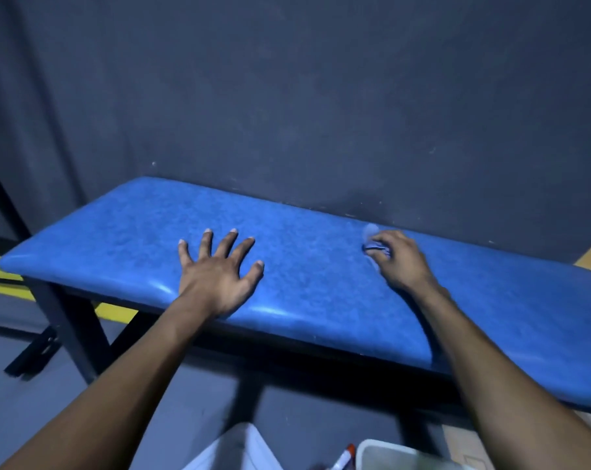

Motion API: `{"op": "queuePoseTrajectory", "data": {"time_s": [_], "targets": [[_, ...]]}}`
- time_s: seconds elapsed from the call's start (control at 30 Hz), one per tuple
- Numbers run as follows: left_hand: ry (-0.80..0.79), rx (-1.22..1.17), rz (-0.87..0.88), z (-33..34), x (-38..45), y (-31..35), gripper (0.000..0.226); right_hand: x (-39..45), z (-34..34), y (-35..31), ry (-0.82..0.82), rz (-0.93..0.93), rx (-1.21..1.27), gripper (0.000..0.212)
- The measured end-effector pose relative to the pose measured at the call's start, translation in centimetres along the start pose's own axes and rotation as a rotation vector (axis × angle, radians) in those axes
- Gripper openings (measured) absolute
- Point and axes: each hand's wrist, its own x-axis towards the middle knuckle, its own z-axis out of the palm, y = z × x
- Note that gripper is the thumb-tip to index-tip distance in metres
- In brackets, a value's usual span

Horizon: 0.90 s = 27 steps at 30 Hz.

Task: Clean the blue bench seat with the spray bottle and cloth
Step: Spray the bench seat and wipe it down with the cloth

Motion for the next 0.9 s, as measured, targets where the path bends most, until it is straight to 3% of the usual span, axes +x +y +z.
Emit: {"op": "queuePoseTrajectory", "data": {"time_s": [0.2, 0.37, 0.67, 0.9], "targets": [[-0.071, -0.026, 0.053, -1.7, -0.3, -2.1, 0.079, -3.5, 2.9, -10.6, -0.229, -0.414, 0.167, 0.025], [0.002, 0.013, -0.163, -3.0, 0.0, -11.4, 0.096, -5.0, 1.0, -10.9, -0.327, -0.466, 0.207, 0.026], [0.115, 0.001, -0.171, -1.6, 0.8, -12.1, 0.084, 3.3, 9.3, -18.7, -0.341, -0.624, 0.185, 0.024], [0.149, -0.021, -0.149, -1.2, 0.7, -12.2, 0.081, 13.2, 17.5, -24.8, -0.202, -0.341, 0.147, 0.023]]}}
